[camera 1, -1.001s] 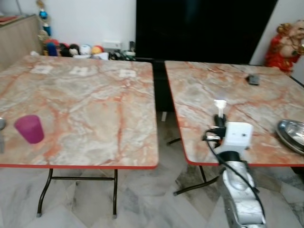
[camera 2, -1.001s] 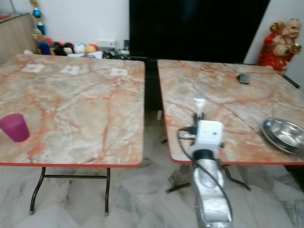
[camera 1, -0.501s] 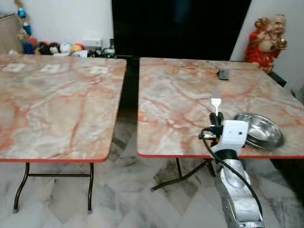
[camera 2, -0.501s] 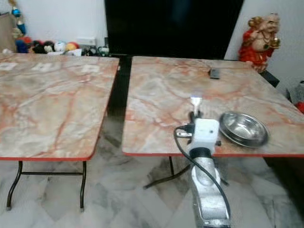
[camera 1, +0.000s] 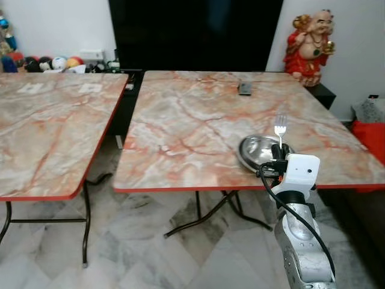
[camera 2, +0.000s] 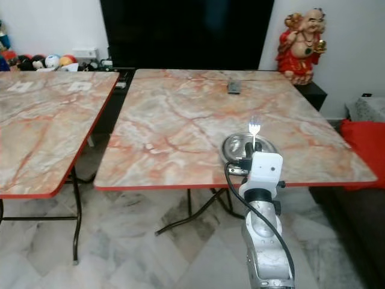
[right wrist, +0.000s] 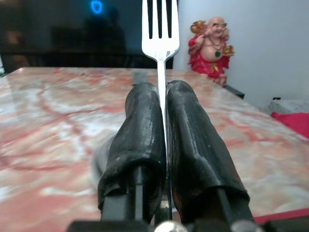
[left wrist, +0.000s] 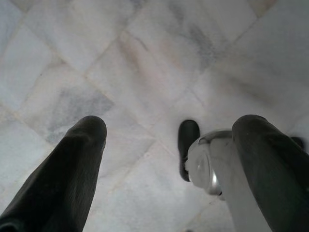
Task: Setting the table
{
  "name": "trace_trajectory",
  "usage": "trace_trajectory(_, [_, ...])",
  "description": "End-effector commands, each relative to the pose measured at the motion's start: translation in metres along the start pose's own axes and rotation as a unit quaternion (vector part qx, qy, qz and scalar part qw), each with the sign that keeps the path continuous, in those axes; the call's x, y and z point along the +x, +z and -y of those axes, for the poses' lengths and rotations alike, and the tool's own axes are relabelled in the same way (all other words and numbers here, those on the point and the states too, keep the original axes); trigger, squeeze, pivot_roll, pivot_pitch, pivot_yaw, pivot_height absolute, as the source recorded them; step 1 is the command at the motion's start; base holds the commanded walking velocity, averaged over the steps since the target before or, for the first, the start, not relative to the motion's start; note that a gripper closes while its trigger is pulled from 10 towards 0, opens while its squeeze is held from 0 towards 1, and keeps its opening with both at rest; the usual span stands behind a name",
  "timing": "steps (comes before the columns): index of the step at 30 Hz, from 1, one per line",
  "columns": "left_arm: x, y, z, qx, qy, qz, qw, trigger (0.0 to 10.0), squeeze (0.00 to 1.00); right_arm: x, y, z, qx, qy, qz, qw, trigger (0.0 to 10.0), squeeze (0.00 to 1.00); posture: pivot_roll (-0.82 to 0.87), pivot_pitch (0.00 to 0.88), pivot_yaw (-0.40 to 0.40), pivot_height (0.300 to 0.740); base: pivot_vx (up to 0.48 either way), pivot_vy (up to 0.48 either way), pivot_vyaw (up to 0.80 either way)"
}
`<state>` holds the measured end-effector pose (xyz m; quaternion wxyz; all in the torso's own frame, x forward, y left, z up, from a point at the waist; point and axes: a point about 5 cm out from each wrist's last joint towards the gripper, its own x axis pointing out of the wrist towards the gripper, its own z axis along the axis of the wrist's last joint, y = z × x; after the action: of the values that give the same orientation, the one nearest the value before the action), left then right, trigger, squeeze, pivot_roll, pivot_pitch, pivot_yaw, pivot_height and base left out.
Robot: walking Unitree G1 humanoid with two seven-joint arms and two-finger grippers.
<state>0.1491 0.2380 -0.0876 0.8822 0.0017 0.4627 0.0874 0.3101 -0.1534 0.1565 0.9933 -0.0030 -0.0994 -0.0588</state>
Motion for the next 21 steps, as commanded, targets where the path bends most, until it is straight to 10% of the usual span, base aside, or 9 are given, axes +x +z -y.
trace_trajectory(1, [0.0001, -0.0034, 0.007, 0.009, -0.01, -0.008, 1.0, 10.0, 0.0, -0.0005, -0.0004, 0.0047, -0.005, -0.008, 0.0, 1.0, 10.0, 0.0, 0.0, 0.0, 0.008, 0.74, 0.0, -0.458, 0.0])
trace_trajectory(21, [-0.0001, -0.0051, 0.0079, 0.005, -0.008, -0.011, 1.0, 10.0, 0.0, 0.0005, -0.0012, 0.0017, -0.003, 0.0, -0.002, 1.0, 10.0, 0.0, 0.01, 0.0, 0.0, 0.74, 0.0, -0.185, 0.0])
